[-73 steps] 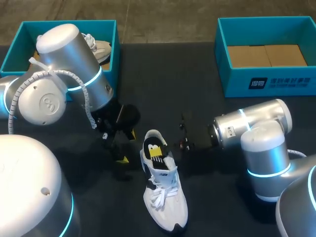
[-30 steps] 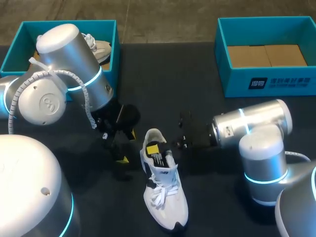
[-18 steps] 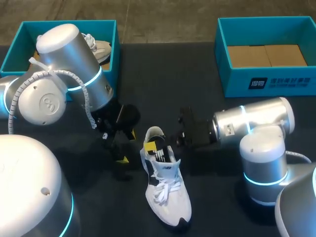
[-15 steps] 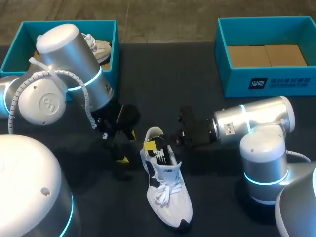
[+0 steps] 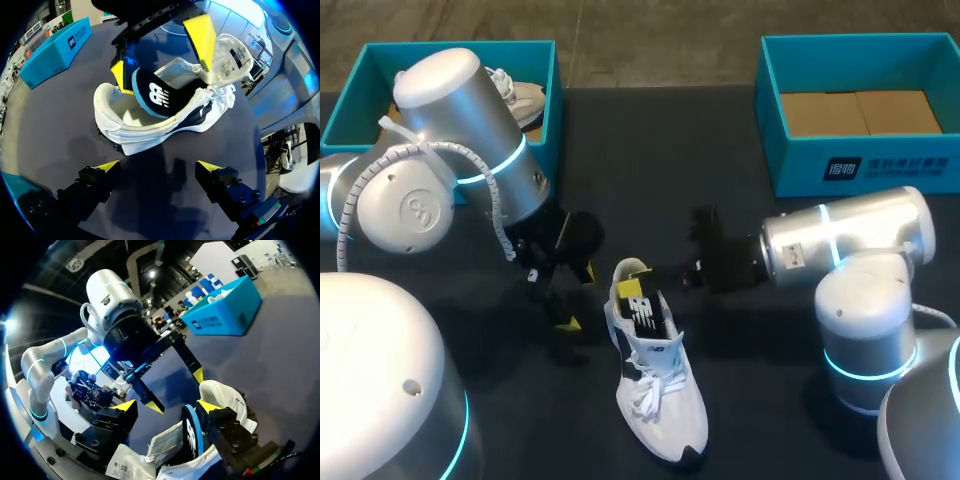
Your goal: Take the shoe out of the shoebox, open the shoe tongue, remove and reinsert the insole, then place the shoe into the shoebox
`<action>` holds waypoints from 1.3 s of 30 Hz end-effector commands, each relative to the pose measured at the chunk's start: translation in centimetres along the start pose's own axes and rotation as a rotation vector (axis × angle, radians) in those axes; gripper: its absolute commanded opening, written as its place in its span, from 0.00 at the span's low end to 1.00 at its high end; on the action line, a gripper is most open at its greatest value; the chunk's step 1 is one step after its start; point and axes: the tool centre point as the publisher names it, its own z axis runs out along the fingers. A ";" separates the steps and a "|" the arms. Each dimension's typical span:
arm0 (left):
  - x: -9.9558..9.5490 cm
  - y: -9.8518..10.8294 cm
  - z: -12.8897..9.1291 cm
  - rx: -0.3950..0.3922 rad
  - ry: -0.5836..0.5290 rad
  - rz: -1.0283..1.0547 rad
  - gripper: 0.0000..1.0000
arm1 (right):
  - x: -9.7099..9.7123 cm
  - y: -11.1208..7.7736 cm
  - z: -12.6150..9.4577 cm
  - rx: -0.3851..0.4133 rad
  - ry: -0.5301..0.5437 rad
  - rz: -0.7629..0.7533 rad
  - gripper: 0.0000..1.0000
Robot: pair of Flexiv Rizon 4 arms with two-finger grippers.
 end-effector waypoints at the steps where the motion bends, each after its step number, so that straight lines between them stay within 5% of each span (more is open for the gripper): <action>1: 0.1 0.0 0.0 -0.001 -0.001 0.000 1.00 | 1.4 0.3 -2.1 0.006 -0.068 0.002 0.76; 7: 0.1 0.0 0.0 -0.001 -0.001 0.000 1.00 | 2.9 0.8 -3.9 0.026 -0.226 0.009 0.62; 9: 0.1 0.0 0.0 -0.001 -0.001 0.000 1.00 | 3.4 1.0 -4.3 0.041 -0.304 0.023 0.37; 14: 0.1 0.0 0.0 -0.001 -0.001 0.000 1.00 | 4.5 1.0 -5.1 0.058 -0.411 0.039 0.50; 22: 0.1 0.0 0.0 -0.001 -0.001 0.000 1.00 | 5.4 0.6 -5.4 0.064 -0.618 0.067 0.39; 31: 0.1 0.0 0.0 -0.001 -0.001 0.000 1.00 | 5.8 0.9 -5.9 0.037 -0.565 0.036 0.42; 39: 0.2 0.3 -1.9 -0.017 -0.020 -0.020 1.00 | 5.7 0.8 -5.0 0.112 -0.683 0.089 0.45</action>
